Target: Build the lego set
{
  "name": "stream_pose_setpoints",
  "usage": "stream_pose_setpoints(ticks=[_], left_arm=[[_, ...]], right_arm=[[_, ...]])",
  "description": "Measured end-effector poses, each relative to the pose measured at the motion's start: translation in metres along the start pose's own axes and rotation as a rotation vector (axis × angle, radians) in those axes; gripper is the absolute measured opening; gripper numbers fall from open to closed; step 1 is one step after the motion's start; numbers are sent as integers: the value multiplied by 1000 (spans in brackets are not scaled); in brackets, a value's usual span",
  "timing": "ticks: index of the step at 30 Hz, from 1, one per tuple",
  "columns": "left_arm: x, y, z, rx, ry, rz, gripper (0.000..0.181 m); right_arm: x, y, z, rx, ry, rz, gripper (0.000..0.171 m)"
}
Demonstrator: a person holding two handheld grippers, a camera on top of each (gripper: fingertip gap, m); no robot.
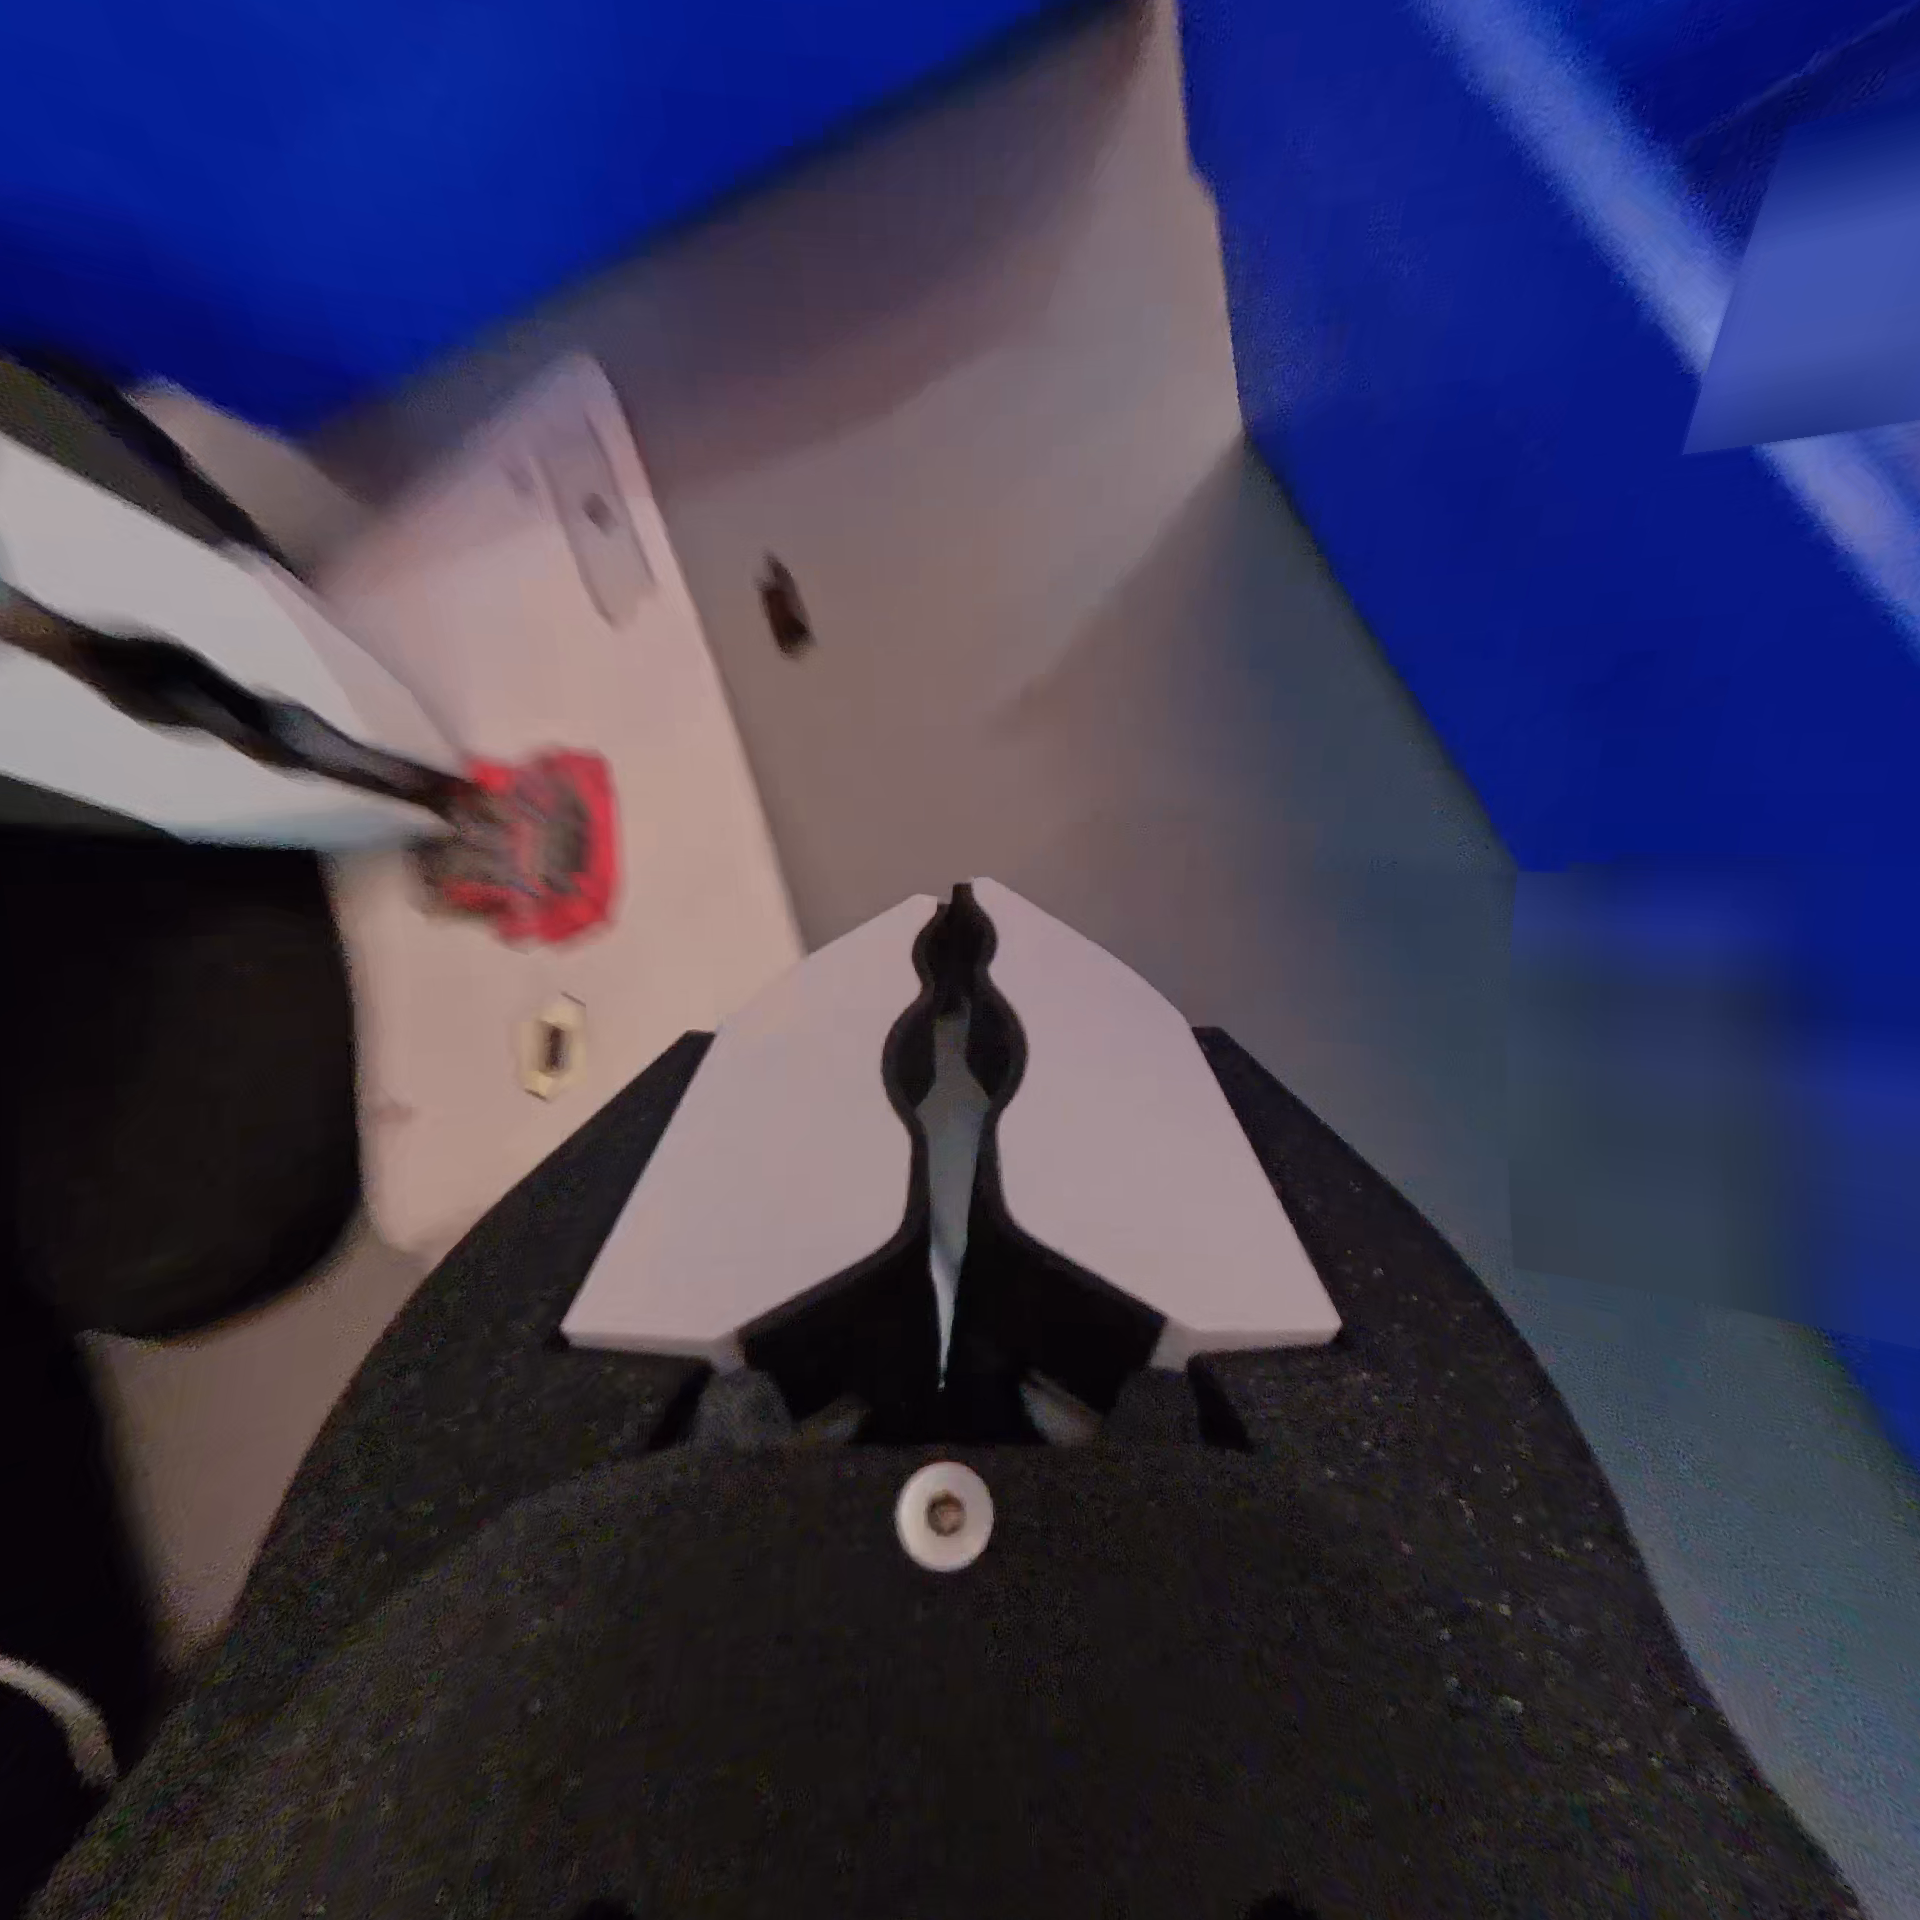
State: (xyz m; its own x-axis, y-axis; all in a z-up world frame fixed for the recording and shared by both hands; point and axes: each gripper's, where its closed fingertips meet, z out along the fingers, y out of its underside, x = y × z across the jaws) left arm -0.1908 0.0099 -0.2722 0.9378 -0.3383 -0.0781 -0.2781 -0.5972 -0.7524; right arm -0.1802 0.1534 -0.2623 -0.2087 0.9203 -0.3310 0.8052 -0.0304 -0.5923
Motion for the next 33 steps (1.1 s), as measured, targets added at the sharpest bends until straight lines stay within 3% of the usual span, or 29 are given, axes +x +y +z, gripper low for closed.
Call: stream_pose_setpoints(ticks=[3,6,9,14,19,26,33], left_arm=[[-3,-22,-7,128,-50,55,24],[-1,-43,-14,223,-35,33,26],[-1,-42,-10,198,-68,73,25],[6,-36,-3,124,-98,152,26],[6,-34,-4,116,-103,162,25],[4,-13,2,6,-76,150,19],[4,-11,3,-5,-71,149,18]], right_arm=[[-18,-19,-11,197,-195,237,0],[-9,-7,-18,186,-109,159,0],[-6,7,-19,48,-10,36,14],[-14,25,3,-160,72,-108,17],[-11,19,1,-126,77,-91,12],[-2,44,-10,-229,90,-137,8],[-11,23,9,-146,100,-163,4]])
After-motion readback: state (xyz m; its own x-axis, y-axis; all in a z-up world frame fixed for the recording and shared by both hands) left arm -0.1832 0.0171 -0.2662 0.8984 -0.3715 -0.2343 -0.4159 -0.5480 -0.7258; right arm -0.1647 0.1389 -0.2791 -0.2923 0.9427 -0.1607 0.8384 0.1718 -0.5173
